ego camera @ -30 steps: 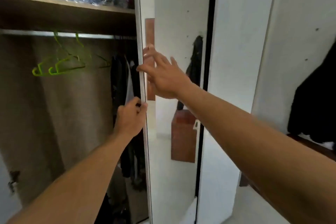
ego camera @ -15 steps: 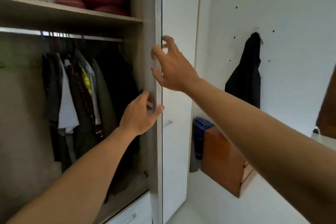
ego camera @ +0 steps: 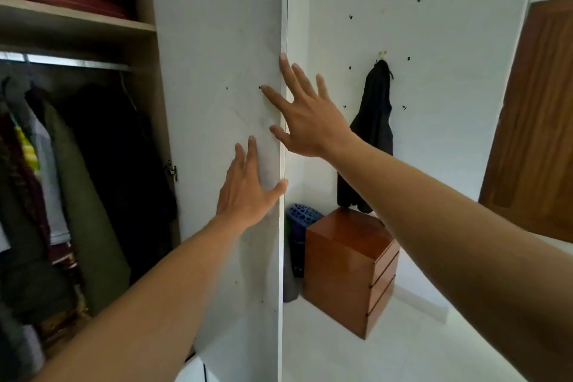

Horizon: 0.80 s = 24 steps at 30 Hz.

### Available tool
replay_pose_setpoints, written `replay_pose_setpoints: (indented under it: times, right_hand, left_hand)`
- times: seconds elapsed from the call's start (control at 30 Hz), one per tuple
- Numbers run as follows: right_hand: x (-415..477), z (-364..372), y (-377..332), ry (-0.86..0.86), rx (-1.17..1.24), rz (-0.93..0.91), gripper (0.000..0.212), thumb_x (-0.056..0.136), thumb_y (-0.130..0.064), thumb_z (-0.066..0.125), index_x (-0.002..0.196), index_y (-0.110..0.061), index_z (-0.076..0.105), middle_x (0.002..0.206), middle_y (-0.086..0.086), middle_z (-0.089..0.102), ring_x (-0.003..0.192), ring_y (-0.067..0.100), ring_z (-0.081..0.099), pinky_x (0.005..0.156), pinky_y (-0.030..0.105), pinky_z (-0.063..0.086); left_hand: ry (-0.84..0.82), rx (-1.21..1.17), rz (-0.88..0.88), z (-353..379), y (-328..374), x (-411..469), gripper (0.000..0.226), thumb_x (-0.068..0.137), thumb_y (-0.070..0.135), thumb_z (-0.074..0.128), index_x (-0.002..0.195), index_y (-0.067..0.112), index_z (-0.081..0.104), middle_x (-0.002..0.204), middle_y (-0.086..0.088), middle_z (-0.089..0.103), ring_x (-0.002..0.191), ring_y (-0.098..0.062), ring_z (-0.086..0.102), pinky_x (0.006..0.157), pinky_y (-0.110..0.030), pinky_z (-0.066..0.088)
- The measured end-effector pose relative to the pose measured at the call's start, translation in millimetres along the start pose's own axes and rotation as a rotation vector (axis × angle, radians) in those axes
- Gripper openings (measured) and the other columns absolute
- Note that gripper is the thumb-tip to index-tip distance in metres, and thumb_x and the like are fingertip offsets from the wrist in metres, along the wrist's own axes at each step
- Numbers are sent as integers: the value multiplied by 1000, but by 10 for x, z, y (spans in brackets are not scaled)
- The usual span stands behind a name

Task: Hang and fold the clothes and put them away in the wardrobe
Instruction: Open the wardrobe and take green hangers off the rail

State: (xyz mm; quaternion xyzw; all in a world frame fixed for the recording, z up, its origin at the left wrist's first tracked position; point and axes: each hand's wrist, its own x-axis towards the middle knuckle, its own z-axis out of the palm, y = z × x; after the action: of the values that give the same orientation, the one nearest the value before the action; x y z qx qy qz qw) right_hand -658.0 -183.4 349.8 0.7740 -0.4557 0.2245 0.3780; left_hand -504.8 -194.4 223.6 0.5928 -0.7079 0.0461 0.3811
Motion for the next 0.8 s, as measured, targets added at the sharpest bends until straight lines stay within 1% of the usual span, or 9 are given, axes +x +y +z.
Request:
replay_pose_setpoints:
  times: [0.03,0.1,0.23,0.37,0.5,0.57,0.63,0.7,0.8]
  right_hand:
    - [2,27,86,1,-89,-9,73,99,-58,40,162,-28,14,168,13,-17,156,37,-4,123,62,7]
    - [21,98,243,-24,-196,-24,73,100,-59,35,162,-28,11,169,12,-14,155,36,-11,122,64,-1]
    - [33,227,438,-115,-242,-17,71,103,-48,38,162,-23,9,169,13,-12,155,34,-14,122,61,-5]
    - [86,298,449,-113,-145,-24,73,101,-35,45,162,-16,10,168,13,-13,155,34,-13,124,57,-4]
    - [143,333,375,-52,-142,-28,70,99,-30,45,160,-12,17,169,15,-5,153,41,-13,123,60,-4]
    - [152,348,351,-39,-161,-16,70,99,-33,47,160,-11,20,169,16,-2,153,41,-13,122,63,-6]
    - [150,325,316,-29,-189,-15,69,98,-34,48,158,-9,25,168,19,1,154,39,-11,120,66,-8]
    - [170,293,250,-16,-213,-25,64,97,-30,50,154,-6,35,167,21,7,155,38,-8,118,66,-9]
    - [227,233,127,-12,-192,-40,49,93,-24,55,137,-4,55,163,25,20,155,39,-2,121,65,-5]
  left_hand:
    - [4,-10,-4,74,48,47,107,84,78,47,154,36,-22,167,-5,-15,154,-31,9,116,-51,29]
    - [-1,-2,-13,217,130,151,107,84,78,47,154,35,-22,167,-6,-15,154,-32,6,118,-53,27]
    - [-26,75,15,414,170,325,102,86,81,35,154,32,-22,166,-8,-18,154,-33,2,120,-55,24]
    - [-4,110,39,527,112,390,98,87,84,24,153,32,-27,165,-7,-23,154,-32,-5,121,-53,24]
    - [25,146,51,489,72,381,96,86,85,25,153,35,-24,167,-6,-17,154,-31,0,119,-50,25]
    - [9,163,68,419,49,384,89,91,78,25,154,36,-22,167,-6,-13,154,-30,4,119,-47,24]
    - [-2,197,93,334,15,397,80,96,71,25,155,38,-17,168,-7,-7,153,-30,13,117,-46,29]
    - [-35,245,106,232,-51,412,73,100,65,24,156,38,-14,168,-7,-2,152,-31,18,116,-46,32]
    - [-53,309,94,36,-141,381,65,105,55,26,159,36,-5,168,-6,-1,154,-28,12,120,-44,23]
